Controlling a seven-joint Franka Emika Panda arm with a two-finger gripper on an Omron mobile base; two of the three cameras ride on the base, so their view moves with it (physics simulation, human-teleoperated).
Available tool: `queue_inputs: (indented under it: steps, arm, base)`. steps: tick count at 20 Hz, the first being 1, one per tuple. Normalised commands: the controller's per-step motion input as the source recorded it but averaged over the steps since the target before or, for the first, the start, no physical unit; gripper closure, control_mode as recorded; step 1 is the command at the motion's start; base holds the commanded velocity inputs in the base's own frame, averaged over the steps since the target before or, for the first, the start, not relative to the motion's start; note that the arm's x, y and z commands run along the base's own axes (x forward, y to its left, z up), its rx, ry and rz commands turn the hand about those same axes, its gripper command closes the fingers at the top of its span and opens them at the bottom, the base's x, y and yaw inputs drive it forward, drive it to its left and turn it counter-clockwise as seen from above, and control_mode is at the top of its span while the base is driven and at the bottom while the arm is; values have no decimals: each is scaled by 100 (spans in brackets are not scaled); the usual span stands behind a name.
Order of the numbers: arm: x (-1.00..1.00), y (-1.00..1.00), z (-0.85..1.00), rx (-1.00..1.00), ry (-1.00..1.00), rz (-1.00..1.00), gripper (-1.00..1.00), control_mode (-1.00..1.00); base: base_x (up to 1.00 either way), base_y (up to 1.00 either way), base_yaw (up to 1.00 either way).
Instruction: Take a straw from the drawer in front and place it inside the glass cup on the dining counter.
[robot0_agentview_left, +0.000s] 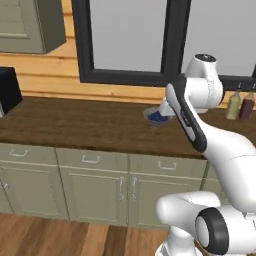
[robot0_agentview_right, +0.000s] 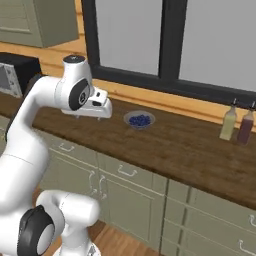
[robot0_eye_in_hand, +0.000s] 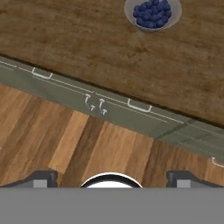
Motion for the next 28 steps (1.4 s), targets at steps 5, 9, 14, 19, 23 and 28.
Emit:
queue_inputs:
  steps: [5, 9, 14, 19, 23, 28]
  arm:
    - [0, 0, 0, 0, 0, 0, -100, 100]
    - [0, 0, 0, 0, 0, 0, -100, 100]
    - [0, 0, 0, 0, 0, 0, -100, 100]
    - [0, 0, 0, 0, 0, 0, -100, 100]
    - [0, 0, 0, 0, 0, 0, -100, 100]
    - [0, 0, 0, 0, 0, 0, -100, 100]
  base:
    - [-3, -87, 59]
    - [-1, -86, 51]
    - [-2, -80, 39]
    - [-3, -71, 42]
    - [0, -70, 41]
    - [-10, -70, 37]
